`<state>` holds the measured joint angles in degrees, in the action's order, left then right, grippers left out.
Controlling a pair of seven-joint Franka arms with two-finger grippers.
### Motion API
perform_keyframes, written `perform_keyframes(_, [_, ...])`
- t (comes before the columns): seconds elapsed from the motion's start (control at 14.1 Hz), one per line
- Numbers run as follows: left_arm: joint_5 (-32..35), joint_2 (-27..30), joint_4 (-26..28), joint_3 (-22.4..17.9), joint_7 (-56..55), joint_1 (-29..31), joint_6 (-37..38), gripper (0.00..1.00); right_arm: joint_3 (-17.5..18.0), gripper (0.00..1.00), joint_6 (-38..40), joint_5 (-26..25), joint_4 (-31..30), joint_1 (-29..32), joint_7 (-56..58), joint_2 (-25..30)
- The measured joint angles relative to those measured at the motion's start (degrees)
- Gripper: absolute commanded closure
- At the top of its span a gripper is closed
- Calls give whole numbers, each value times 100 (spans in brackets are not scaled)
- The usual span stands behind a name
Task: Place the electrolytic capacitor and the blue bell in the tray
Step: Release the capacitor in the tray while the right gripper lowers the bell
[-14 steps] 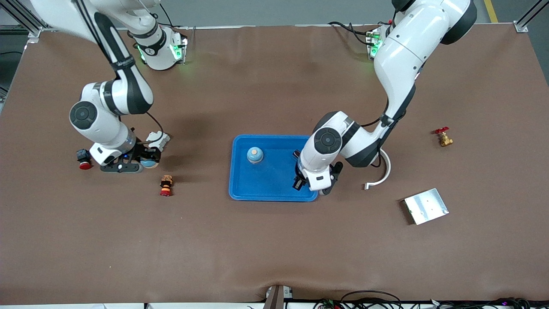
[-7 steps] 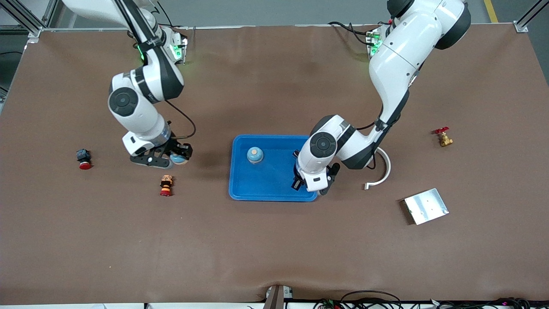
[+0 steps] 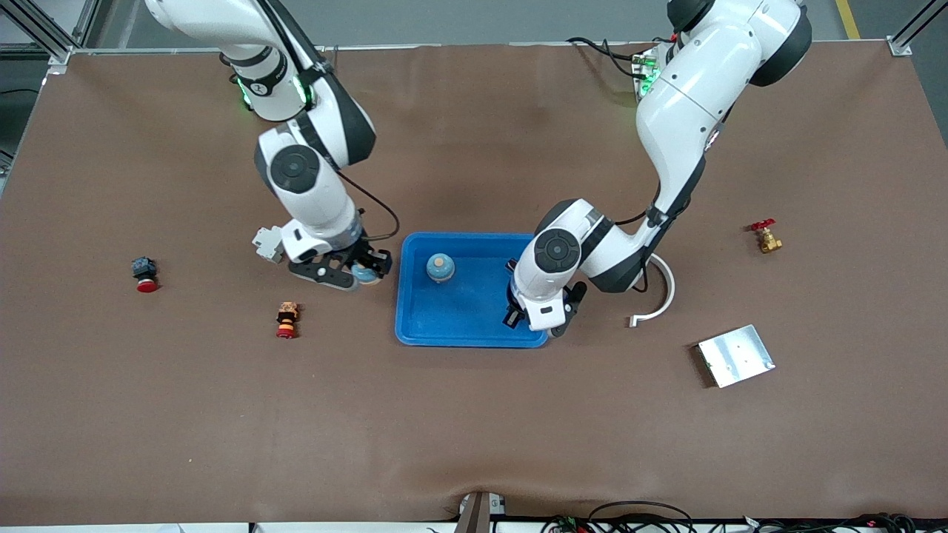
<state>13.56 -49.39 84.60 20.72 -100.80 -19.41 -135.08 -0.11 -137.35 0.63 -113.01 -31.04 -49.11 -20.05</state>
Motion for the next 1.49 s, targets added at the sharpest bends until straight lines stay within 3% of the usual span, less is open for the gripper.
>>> perform_keyframes(0.14, [0,-4,-3,-1,55,-1,0,36,-8,100,11,-21,340,-171,-282,-341])
perform_keyframes(0.21, [0,-5,-7,-1,78,-1,0,24,-12,100,81,-91,520,-241,-411,-503])
perform_keyframes(0.28, [0,-4,-14,-1,90,-1,0,0,-15,100,194,-216,715,-305,-555,-666])
perform_keyframes(0.5, [0,-5,-53,0,96,-2,-1,0,-18,100,352,-538,1246,-423,-972,-1101])
perform_keyframes(1.0, [0,147,-475,0,140,113,-12,0,-25,100,344,-562,2081,-520,-1217,-1902])
perform_keyframes(1.35, [0,577,-517,71,841,620,78,0,-28,100,330,-598,2372,-524,-1239,-2240])
perform_keyframes(1.49, [0,756,-516,154,1140,886,530,0,-28,100,308,-605,2410,-543,-1256,-2310])
